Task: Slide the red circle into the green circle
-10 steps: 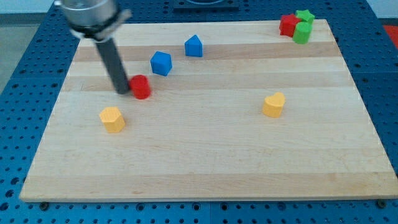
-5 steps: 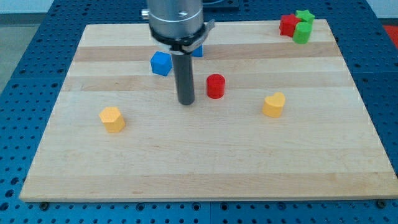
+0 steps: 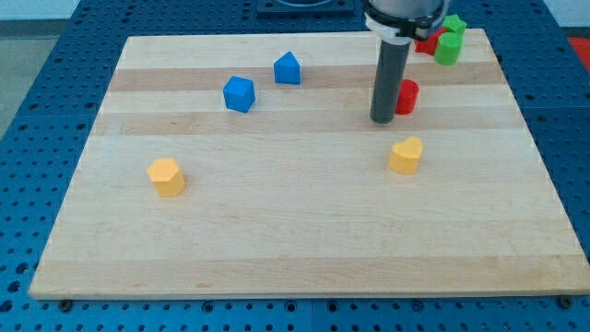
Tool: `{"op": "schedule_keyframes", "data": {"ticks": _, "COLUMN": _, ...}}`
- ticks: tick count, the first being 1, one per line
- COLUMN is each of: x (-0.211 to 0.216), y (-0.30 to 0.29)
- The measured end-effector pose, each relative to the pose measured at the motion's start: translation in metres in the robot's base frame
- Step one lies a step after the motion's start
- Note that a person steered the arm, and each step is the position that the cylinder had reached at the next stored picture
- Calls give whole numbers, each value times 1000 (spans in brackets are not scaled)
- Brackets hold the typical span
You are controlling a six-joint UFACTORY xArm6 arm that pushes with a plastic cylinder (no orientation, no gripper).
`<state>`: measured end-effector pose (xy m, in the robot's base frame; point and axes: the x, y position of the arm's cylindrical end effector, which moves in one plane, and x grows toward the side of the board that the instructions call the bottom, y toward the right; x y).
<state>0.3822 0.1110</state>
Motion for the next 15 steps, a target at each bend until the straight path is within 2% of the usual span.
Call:
{"op": "schedule_keyframes", "data": {"ticks": 2, "x": -47, "y": 51}}
{"op": "schedule_keyframes", "data": {"ticks": 3, "x": -46, "y": 58}}
{"op": "schedule_keyframes", "data": {"ticks": 4, "x": -26, "y": 34}}
{"op": "schedule_keyframes", "data": {"ticks": 5, "x": -32, "y": 8}}
{"op": "schedule_keyframes", "data": {"ticks": 6, "x": -54, "y": 6}}
{"op": "schedule_keyframes", "data": {"ticks": 7, "x": -49, "y": 8}}
{"op": "schedule_keyframes", "data": {"ticks": 8, "x": -32, "y": 19}}
{"op": "schedule_keyframes", "data": {"ticks": 9, "x": -37, "y": 36}}
{"op": "schedule_keyframes", "data": {"ticks": 11, "x": -83, "y": 55}}
{"op": "schedule_keyframes", "data": {"ticks": 15, "x": -77, "y": 96}}
